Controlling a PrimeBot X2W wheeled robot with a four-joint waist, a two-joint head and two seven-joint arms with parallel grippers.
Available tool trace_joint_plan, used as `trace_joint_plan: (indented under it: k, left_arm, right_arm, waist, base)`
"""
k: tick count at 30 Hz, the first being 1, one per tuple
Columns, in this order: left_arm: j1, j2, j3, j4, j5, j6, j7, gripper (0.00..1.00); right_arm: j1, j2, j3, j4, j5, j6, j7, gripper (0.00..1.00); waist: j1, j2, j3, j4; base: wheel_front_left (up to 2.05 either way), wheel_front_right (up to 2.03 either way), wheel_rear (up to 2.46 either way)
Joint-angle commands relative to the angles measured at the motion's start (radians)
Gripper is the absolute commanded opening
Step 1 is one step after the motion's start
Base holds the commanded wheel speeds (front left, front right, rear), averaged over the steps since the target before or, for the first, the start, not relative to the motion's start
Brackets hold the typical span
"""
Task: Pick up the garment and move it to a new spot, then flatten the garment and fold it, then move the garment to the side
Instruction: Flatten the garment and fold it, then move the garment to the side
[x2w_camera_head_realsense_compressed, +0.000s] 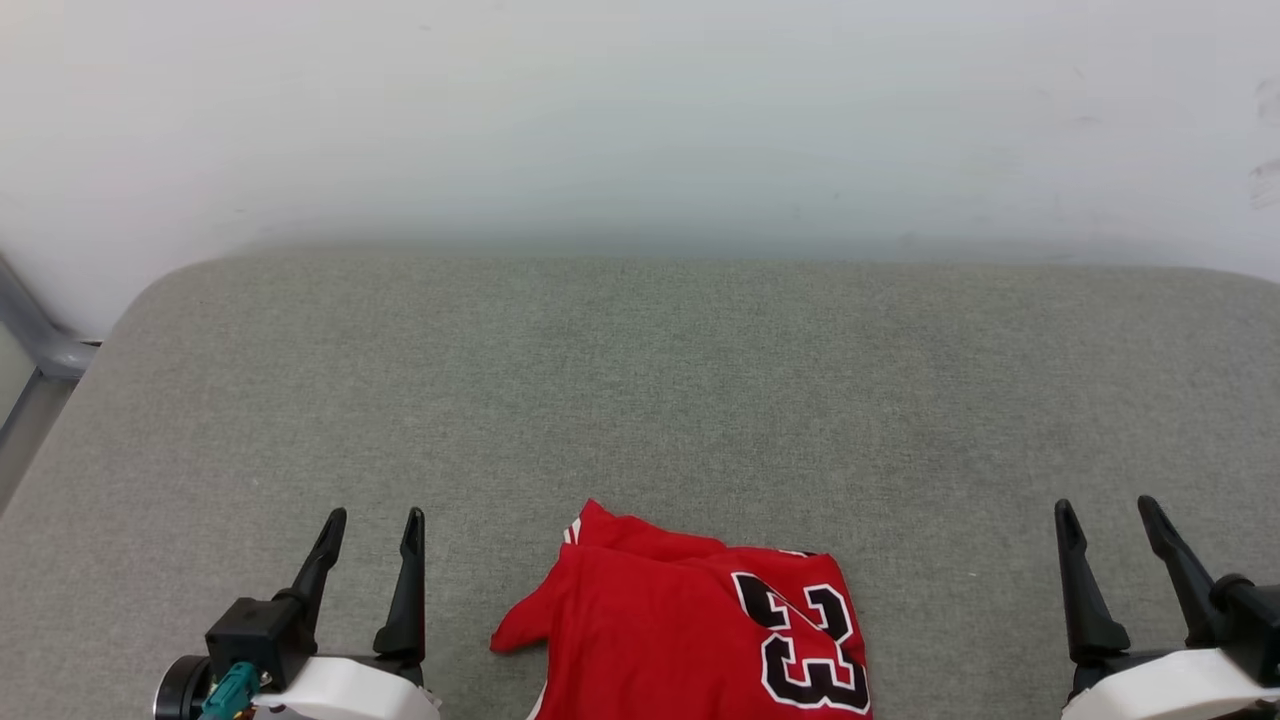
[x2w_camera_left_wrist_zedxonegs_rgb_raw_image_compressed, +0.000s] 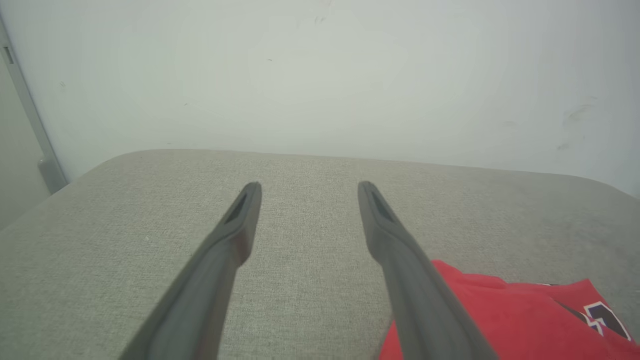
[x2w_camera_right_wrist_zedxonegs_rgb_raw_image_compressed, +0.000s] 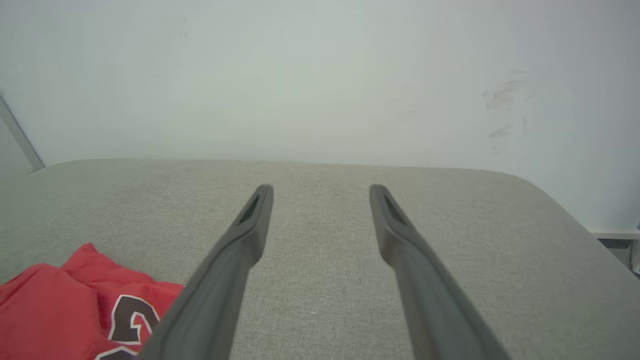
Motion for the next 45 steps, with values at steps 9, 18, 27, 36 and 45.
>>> trace_joint_plan:
  k: [9, 18, 27, 36, 45]
  left_arm:
    - [-0.001, 0.007, 0.002, 0.005, 0.005, 0.005, -0.002, 1.00]
    - [-0.040, 0.001, 0.002, -0.008, 0.008, 0.002, -0.002, 1.00]
    - [-0.105, -0.015, 0.011, -0.049, 0.010, -0.021, -0.002, 1.00]
    - [-0.139, -0.035, 0.025, -0.052, 0.012, -0.041, -0.002, 1.00]
    - [-0.156, -0.050, 0.053, -0.041, 0.028, -0.061, -0.002, 1.00]
  right_arm:
    - [0.024, 0.005, -0.003, -0.006, 0.038, 0.000, 0.038, 1.00]
    - [0.034, 0.005, -0.038, 0.047, 0.086, 0.000, 0.181, 1.00]
    - [-0.009, -0.038, 0.065, 0.101, 0.229, 0.000, 0.494, 1.00]
    - [-0.063, -0.055, 0.228, 0.156, 0.383, 0.000, 0.634, 1.00]
    - [-0.126, -0.054, 0.299, 0.251, 0.456, -0.001, 0.632, 0.00]
  waist:
    - [0.0001, 0.0000, -0.001, 0.002]
    - [0.0001, 0.0000, 0.032, 0.028]
    - [0.0001, 0.0000, 0.144, 0.091]
    - [0.0001, 0.0000, 0.208, 0.127]
    - [0.0001, 0.0000, 0.235, 0.129]
  base:
    - [0.00, 0.00, 0.00]
    - [0.00, 0.00, 0.00]
    - [0.00, 0.00, 0.00]
    - [0.00, 0.00, 0.00]
    - [0.00, 0.00, 0.00]
